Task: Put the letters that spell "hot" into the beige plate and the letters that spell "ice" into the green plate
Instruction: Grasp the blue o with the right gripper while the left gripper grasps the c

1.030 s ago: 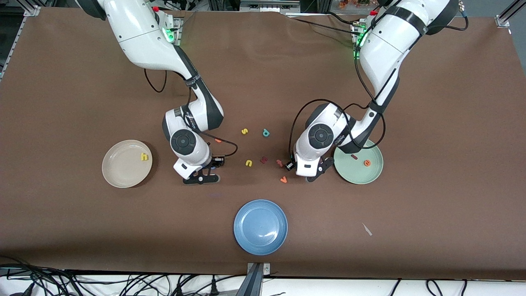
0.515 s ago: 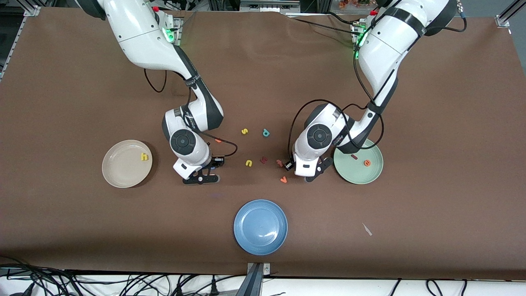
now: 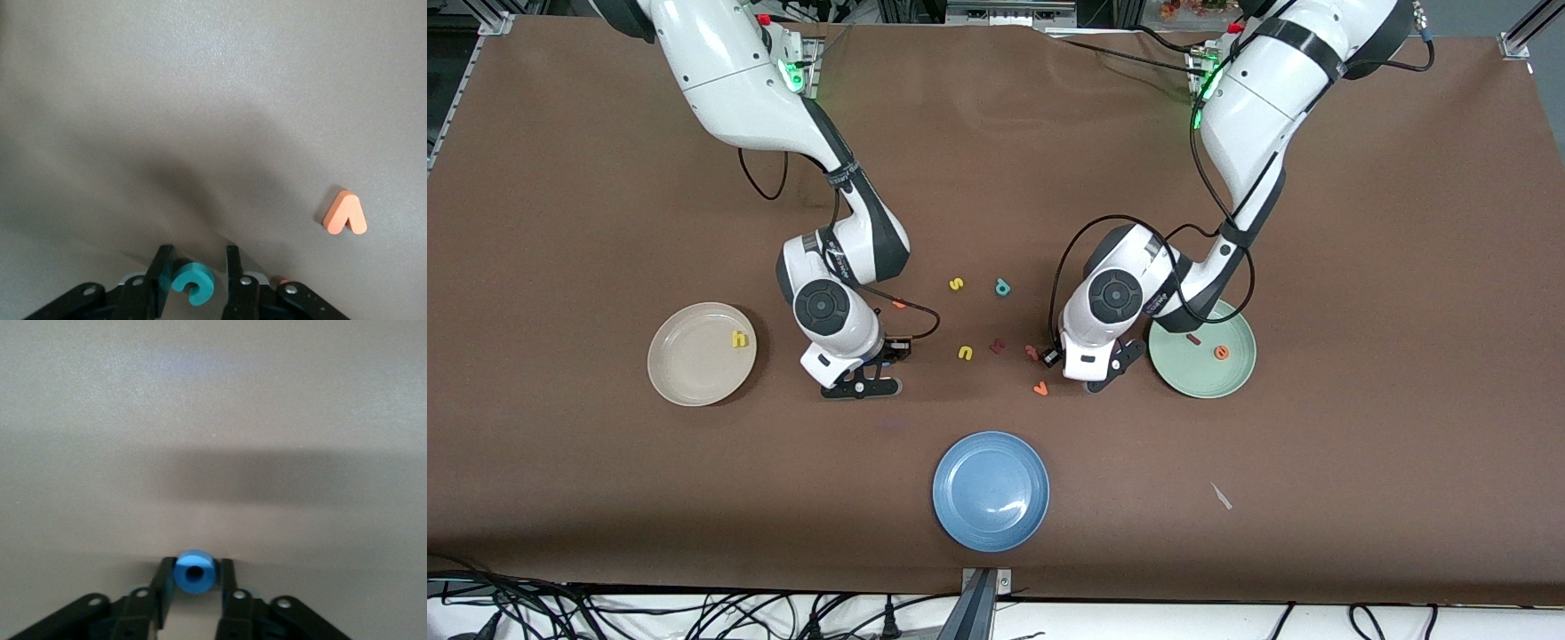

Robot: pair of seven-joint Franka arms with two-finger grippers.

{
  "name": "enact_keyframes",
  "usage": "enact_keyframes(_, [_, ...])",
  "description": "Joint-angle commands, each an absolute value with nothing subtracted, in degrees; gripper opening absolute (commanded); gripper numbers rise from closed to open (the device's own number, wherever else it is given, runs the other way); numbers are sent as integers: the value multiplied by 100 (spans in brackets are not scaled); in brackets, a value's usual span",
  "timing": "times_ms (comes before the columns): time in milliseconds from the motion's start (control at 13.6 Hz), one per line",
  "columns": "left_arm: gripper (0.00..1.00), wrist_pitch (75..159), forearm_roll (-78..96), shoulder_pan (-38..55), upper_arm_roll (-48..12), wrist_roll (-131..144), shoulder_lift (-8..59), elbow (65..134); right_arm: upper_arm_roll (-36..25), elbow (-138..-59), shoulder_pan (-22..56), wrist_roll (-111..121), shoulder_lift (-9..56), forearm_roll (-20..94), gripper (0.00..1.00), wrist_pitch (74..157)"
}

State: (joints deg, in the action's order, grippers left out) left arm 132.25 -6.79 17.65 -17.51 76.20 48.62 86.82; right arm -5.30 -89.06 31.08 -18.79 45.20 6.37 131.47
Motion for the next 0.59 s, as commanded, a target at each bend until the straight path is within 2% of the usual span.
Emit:
enact_keyframes(0, [27, 13219, -853, 1819, -1740, 7690, 4948, 8613, -501, -8991, 3138, -1899, 4509, 738, 24, 13192])
enact_keyframes(221, [23, 13219, -853, 1811, -1740, 7673, 4948, 8604, -501, -8991, 3112, -1846, 4456, 747, 17, 13157])
enact_keyframes(515, [21, 13219, -853, 1811, -1740, 7646, 4939, 8604, -501, -9272, 2822, -1443, 3913, 729, 17, 12816])
